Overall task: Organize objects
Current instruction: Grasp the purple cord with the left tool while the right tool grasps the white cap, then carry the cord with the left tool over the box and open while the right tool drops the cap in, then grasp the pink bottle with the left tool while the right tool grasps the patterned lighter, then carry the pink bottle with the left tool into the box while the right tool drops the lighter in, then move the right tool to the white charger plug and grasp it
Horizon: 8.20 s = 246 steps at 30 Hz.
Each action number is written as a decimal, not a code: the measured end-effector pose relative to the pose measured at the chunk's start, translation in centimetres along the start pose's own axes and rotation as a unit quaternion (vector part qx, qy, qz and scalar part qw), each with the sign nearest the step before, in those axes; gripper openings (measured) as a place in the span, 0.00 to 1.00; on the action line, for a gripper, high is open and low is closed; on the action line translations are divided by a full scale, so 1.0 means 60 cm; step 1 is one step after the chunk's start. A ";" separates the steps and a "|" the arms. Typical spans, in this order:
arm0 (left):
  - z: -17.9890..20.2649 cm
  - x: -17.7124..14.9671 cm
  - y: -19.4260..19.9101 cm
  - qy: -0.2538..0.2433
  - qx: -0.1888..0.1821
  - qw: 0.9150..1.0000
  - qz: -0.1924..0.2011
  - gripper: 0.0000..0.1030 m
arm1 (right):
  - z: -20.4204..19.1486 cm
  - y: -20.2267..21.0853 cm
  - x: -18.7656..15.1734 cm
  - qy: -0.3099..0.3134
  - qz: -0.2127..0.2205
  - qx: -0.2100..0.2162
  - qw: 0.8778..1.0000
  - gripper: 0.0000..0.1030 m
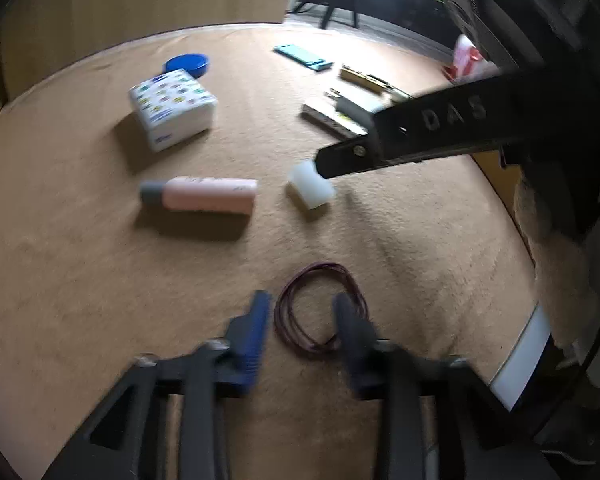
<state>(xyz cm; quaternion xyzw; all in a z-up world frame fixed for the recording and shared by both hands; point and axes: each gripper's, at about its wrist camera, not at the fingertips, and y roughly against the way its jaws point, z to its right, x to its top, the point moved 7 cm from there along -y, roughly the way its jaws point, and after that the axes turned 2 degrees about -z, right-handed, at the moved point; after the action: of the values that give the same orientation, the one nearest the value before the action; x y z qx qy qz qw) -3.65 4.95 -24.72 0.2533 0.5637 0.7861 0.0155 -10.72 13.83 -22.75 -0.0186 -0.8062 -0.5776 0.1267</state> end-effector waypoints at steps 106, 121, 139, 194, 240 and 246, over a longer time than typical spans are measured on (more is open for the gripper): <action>0.010 0.119 0.028 0.100 0.018 0.994 0.046 0.72 | 0.092 0.177 -0.047 -0.012 0.098 0.062 0.993 0.40; -0.055 0.081 0.013 0.126 0.009 0.992 0.027 0.72 | 0.038 0.031 0.033 0.020 0.044 0.004 0.999 0.39; -0.104 0.101 -0.014 0.166 -0.010 0.986 0.014 0.72 | 0.041 -0.008 0.061 0.046 0.028 -0.064 0.996 0.39; 0.054 0.110 0.004 0.097 0.008 0.995 0.025 0.21 | 0.187 0.230 -0.102 -0.044 0.132 -0.074 0.988 0.20; 0.311 0.244 -0.058 0.018 -0.066 0.997 0.028 0.74 | 0.318 0.329 -0.087 -0.090 0.180 -0.051 0.978 0.59; 0.210 0.222 -0.050 0.072 -0.044 0.996 0.025 0.74 | 0.246 0.271 -0.023 -0.040 0.152 -0.011 0.988 0.59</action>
<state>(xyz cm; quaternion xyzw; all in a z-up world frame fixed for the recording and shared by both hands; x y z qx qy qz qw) -10.82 21.23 -19.37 0.2089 0.5215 0.8266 -0.0342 -9.24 33.22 -12.41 -0.1652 -0.7918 -0.5595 0.1807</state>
